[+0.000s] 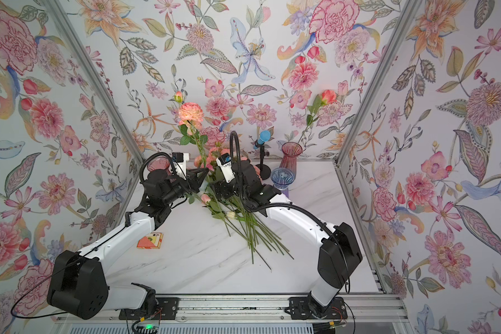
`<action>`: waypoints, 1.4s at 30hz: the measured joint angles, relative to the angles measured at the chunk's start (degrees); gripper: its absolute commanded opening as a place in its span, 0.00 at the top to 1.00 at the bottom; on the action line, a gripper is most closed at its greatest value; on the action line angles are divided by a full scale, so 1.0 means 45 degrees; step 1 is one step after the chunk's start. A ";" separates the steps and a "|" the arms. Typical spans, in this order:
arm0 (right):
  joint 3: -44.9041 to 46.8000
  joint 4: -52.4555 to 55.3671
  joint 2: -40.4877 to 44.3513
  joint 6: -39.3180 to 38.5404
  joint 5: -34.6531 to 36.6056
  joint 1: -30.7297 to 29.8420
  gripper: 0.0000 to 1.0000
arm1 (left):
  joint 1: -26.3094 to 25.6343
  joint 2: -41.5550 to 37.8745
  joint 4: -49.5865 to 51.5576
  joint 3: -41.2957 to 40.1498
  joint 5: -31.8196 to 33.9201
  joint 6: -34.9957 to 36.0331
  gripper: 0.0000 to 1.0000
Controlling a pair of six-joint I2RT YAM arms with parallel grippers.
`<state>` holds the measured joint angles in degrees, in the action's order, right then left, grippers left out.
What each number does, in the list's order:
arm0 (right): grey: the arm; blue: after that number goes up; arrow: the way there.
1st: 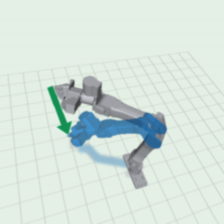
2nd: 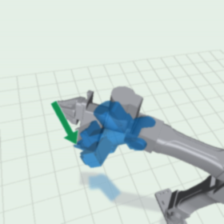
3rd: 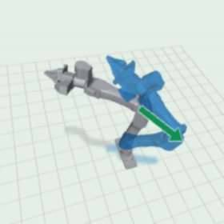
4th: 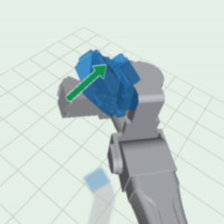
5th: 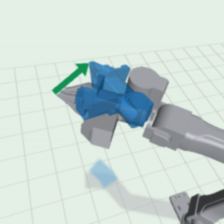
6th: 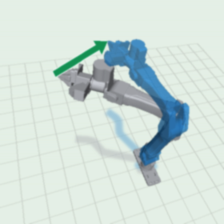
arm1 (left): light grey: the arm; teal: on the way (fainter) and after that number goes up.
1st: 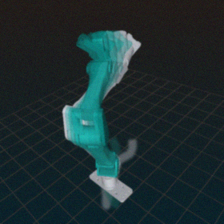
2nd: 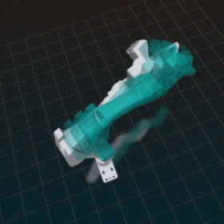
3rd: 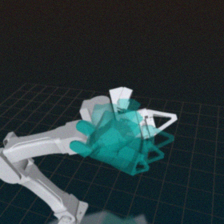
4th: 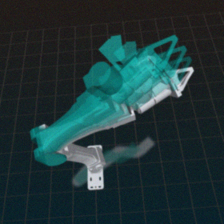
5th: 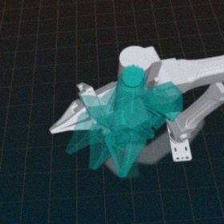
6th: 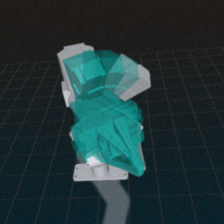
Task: Place the pink flowers into the vase
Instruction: Place the flower in the vase.
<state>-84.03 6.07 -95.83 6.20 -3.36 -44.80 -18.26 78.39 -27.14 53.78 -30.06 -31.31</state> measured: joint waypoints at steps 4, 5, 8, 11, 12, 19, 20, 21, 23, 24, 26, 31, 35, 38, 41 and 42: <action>-0.0053 0.0010 -0.0180 0.0005 -0.0151 -0.0005 0.20 | 0.0000 -0.0019 -0.0437 -0.0044 -0.0335 -0.0189 1.00; -0.0087 0.0000 -0.0257 0.0000 -0.0160 -0.0024 0.21 | 0.0000 -0.0019 -0.0534 -0.0068 -0.0389 -0.0228 1.00; -0.0189 -0.0034 -0.0505 0.0019 -0.0194 -0.0039 0.26 | 0.0000 -0.0019 -0.0675 -0.0141 -0.0573 -0.0277 1.00; -0.0189 -0.0141 -0.0641 0.0073 -0.0209 -0.0039 0.35 | 0.0000 -0.0019 -0.0729 -0.0175 -0.0617 -0.0287 1.00; -0.0189 -0.0199 -0.0661 0.0107 -0.0204 -0.0039 0.37 | 0.0000 -0.0019 -0.0758 -0.0175 -0.0617 -0.0287 1.00; -0.0588 -0.0539 -0.0957 0.0199 -0.0262 -0.0044 0.49 | 0.0000 -0.0015 -0.0889 -0.0175 -0.0651 -0.0476 1.00; -0.0670 -0.0568 -0.1035 0.0194 -0.0291 -0.0039 0.49 | 0.0000 -0.0015 -0.0903 -0.0175 -0.0675 -0.0505 1.00; -0.0733 -0.0612 -0.1112 0.0194 -0.0306 -0.0039 0.51 | 0.0000 -0.0015 -0.0913 -0.0175 -0.0704 -0.0534 1.00; -0.0835 -0.0665 -0.1253 0.0209 -0.0359 -0.0039 0.55 | 0.0000 -0.0015 -0.0913 -0.0175 -0.0719 -0.0568 1.00; -0.0860 -0.0704 -0.1316 0.0228 -0.0398 -0.0039 0.59 | 0.0000 -0.0015 -0.0908 -0.0175 -0.0719 -0.0563 1.00; -0.0918 -0.0753 -0.1423 0.0257 -0.0486 -0.0053 0.69 | 0.0000 0.0005 -0.0903 -0.0175 -0.0709 -0.0563 1.00; -0.1069 -0.0748 -0.1491 0.0243 -0.0641 -0.0204 0.87 | 0.0000 0.0010 -0.0835 -0.0175 -0.0607 -0.0554 1.00; -0.1078 -0.0724 -0.1491 0.0180 -0.0743 -0.0262 0.92 | 0.0000 0.0015 -0.0743 -0.0170 -0.0559 -0.0515 1.00; -0.1078 -0.0690 -0.1491 0.0058 -0.0787 -0.0296 0.99 | 0.0000 0.0019 -0.0656 -0.0170 -0.0505 -0.0491 0.97; -0.1078 -0.0631 -0.1491 0.0000 -0.0704 -0.0291 1.00 | -0.0005 0.0019 -0.0452 -0.0117 -0.0374 -0.0335 0.75; -0.1078 -0.0641 -0.1491 0.0000 -0.0583 -0.0267 1.00 | 0.0000 0.0019 -0.0384 -0.0112 -0.0238 -0.0287 0.63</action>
<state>-88.88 3.18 -102.54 6.20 -5.98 -46.00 -18.26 78.48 -28.86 53.28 -31.14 -32.60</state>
